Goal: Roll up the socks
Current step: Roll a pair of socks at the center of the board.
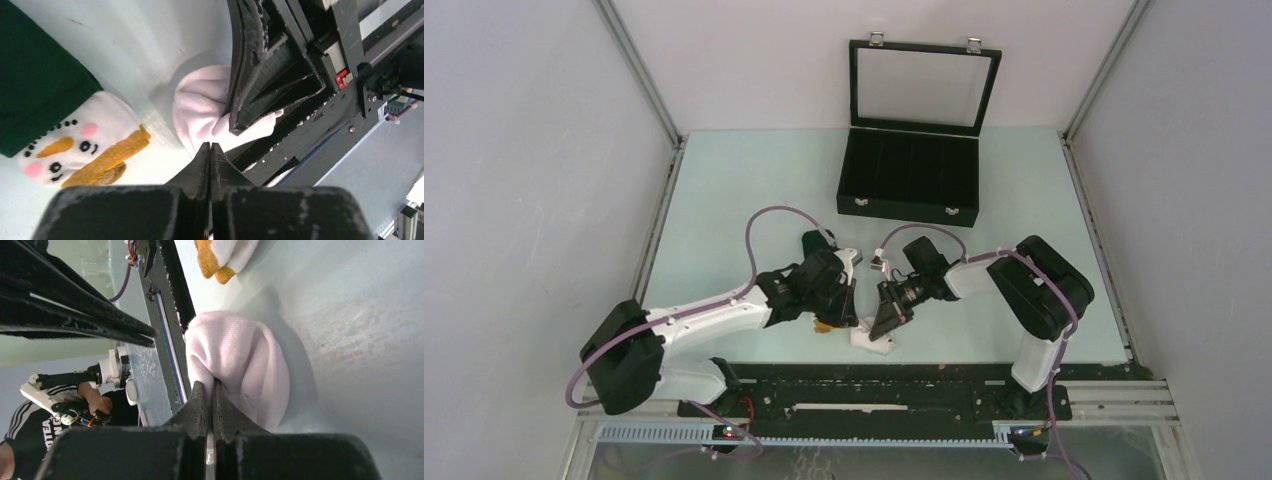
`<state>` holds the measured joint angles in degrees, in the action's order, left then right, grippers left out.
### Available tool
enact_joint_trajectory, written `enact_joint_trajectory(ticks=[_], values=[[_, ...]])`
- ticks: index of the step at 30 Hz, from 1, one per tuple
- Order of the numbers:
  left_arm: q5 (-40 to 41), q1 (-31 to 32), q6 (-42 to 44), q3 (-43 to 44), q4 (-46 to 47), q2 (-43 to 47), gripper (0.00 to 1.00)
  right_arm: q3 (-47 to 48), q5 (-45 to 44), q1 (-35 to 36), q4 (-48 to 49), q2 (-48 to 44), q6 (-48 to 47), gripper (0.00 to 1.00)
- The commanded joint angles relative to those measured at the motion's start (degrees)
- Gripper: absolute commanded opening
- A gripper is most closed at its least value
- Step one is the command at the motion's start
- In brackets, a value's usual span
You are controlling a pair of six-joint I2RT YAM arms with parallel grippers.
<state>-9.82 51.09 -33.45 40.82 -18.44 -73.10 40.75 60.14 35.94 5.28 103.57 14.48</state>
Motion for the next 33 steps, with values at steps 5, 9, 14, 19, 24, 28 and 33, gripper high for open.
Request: enact_joint_trajectory(ticks=[5,9,14,19,24,28,33], values=[[-2.75,2.48,1.45,2.81,0.52,-3.9,0.0,-0.59,-11.97,-1.13,-3.75,3.38,-2.99,0.0],[-2.81,2.82,1.73,2.61,0.28,-4.76,0.0,-0.59,-12.13,-1.31,-3.15,3.4,-2.75,0.0],[-3.39,3.13,1.74,3.07,0.67,-5.95,0.0,-0.59,-12.24,-1.31,-2.45,3.69,-2.33,0.0],[-3.49,3.4,1.92,4.53,0.68,-6.18,0.0,-0.59,-12.49,-1.31,-2.35,3.92,-2.18,0.0],[-3.59,3.49,2.12,5.67,0.73,-6.78,0.0,-0.59,-12.5,-1.33,-2.45,4.01,-2.13,0.0],[-3.5,3.58,2.19,6.03,0.7,-7.49,0.0,-0.59,-12.59,-1.31,-2.57,3.99,-2.27,0.0],[-2.33,3.66,1.98,4.1,1.7,-8.92,0.0,-0.59,-12.38,-1.31,-2.11,4.09,-1.94,0.0]])
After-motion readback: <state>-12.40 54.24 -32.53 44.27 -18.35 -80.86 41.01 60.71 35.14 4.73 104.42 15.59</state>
